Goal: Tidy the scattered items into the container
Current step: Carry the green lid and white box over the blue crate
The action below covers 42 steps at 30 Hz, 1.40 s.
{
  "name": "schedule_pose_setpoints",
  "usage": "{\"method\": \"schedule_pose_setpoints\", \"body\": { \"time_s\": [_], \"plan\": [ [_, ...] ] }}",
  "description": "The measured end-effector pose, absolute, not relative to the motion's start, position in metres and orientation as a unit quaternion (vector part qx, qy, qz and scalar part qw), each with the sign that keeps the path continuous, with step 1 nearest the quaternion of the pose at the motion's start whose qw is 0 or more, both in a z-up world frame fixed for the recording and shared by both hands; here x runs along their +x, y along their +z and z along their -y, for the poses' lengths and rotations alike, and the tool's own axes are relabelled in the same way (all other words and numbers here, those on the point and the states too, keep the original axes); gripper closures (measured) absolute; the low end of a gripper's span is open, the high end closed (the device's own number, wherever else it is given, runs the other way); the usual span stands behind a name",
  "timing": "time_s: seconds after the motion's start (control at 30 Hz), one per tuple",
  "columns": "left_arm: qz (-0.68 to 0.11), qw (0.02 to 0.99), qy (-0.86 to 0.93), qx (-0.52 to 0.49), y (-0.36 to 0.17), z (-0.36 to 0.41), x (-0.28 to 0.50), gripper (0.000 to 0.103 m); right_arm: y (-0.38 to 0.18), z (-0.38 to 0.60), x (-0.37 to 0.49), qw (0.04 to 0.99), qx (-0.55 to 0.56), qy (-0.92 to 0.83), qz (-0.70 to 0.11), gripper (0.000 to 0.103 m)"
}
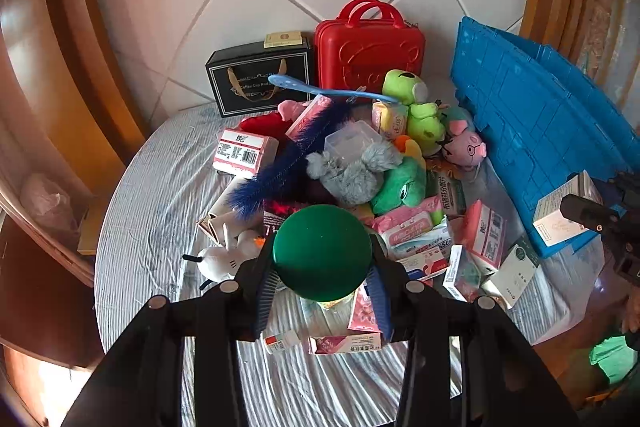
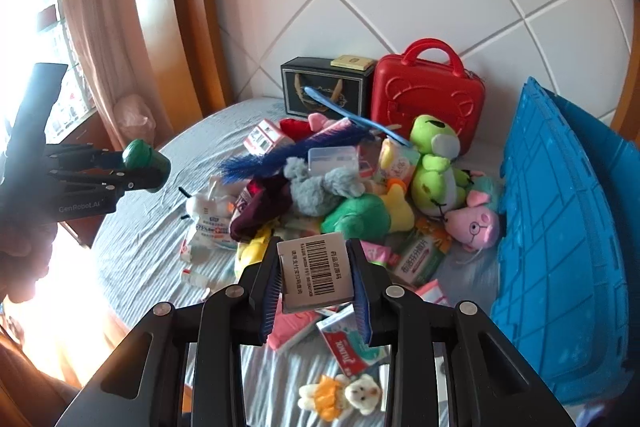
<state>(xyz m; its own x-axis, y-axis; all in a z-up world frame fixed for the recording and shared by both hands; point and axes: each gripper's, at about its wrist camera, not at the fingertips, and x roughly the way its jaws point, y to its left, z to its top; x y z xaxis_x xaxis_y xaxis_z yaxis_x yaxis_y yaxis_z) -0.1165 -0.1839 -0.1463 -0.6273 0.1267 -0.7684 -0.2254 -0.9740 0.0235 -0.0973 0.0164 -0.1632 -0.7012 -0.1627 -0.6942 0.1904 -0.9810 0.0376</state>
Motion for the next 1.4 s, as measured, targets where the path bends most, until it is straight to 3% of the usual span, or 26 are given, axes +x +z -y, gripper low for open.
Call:
{"method": "schedule_pose_setpoints", "body": {
  "time_s": [0.53,1.4],
  "plan": [
    [-0.076,0.118,0.913,-0.382,-0.091,0.086,-0.121,0.063,-0.099,-0.101,-0.067,0.068,0.325,-0.943,-0.009,0.073],
    [-0.12,0.194,0.91,-0.347,-0.05,-0.127,-0.144,0.063,-0.069,-0.284,-0.038,0.002,0.283,-0.958,0.037,0.073]
  ]
}}
